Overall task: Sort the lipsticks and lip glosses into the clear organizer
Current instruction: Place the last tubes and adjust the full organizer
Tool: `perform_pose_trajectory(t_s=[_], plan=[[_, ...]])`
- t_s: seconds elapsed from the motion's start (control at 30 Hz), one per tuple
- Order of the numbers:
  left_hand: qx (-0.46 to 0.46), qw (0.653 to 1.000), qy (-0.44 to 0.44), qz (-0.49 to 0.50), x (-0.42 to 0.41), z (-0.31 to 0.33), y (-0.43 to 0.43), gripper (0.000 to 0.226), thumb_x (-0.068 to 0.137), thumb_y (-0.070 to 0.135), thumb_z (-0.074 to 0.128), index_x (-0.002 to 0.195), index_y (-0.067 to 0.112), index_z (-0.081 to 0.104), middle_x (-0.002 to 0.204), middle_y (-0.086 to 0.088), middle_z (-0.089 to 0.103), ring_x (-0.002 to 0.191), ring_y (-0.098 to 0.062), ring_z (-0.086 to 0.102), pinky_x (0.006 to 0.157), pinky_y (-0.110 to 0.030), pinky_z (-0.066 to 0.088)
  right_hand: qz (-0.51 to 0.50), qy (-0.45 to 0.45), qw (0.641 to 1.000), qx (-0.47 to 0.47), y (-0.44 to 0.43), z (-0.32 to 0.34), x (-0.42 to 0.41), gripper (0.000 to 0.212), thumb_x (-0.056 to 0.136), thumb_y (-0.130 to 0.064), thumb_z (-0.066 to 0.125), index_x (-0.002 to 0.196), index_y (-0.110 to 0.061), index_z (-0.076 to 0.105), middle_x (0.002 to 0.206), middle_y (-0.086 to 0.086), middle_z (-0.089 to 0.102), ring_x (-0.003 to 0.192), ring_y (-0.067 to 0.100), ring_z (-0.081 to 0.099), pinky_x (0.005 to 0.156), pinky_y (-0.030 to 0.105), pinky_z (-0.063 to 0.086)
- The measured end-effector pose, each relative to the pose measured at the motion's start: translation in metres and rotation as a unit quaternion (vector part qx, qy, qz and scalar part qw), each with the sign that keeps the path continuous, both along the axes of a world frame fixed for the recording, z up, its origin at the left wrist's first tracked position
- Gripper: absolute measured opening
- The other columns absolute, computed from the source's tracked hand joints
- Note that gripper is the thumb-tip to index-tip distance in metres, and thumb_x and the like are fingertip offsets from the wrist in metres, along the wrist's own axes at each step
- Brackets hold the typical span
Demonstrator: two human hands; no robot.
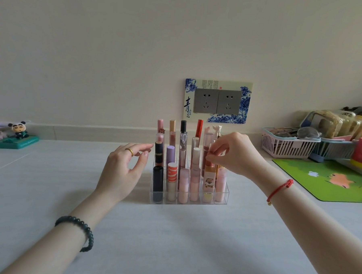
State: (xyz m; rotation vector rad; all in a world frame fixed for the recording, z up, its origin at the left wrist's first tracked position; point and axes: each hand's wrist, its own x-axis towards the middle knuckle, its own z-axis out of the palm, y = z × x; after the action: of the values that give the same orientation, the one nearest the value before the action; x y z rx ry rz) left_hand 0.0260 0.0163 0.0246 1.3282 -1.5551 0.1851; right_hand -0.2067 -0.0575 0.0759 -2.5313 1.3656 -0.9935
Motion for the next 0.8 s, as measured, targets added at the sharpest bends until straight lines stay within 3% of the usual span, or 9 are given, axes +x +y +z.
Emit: perform_pose_trajectory(t_s=[0.07,0.2,0.8], plan=[[0.000,1.000,0.003,-0.001,0.0000,0.0000,-0.0003,0.022,0.089,0.011,0.055,0.105,0.020,0.068,0.092,0.015,0.063,0.090,-0.008,0.057,0.081,-0.002,0.033,-0.003,-0.020,1.000,0.013,0.0002,-0.0005,0.0017,0.010,0.071,-0.015,0.072,0.081,-0.012,0.073,0.074,0.001,0.070,0.064,0.008,0.061,0.059,0.002,0.037],[-0.005,1.000,0.005,-0.002,-0.0005,-0.0001,-0.0003,0.022,0.089,0.010,0.055,0.104,0.019,0.068,0.092,0.014,0.063,0.091,-0.011,0.058,0.083,-0.022,0.038,-0.007,-0.050,0.998,0.024,0.0009,-0.0012,0.0036,0.009,0.071,-0.014,0.073,0.079,-0.011,0.072,0.069,-0.004,0.064,0.059,0.001,0.057,0.049,-0.002,0.040],[-0.002,1.000,0.012,-0.004,-0.0013,0.0002,0.0019,0.022,0.089,0.008,0.055,0.104,0.018,0.068,0.094,0.013,0.064,0.093,-0.011,0.058,0.085,-0.025,0.039,-0.012,-0.045,0.998,0.035,0.0007,-0.0032,0.0045,0.015,0.071,-0.020,0.074,0.084,-0.014,0.070,0.071,-0.002,0.065,0.058,0.005,0.058,0.044,-0.001,0.037]])
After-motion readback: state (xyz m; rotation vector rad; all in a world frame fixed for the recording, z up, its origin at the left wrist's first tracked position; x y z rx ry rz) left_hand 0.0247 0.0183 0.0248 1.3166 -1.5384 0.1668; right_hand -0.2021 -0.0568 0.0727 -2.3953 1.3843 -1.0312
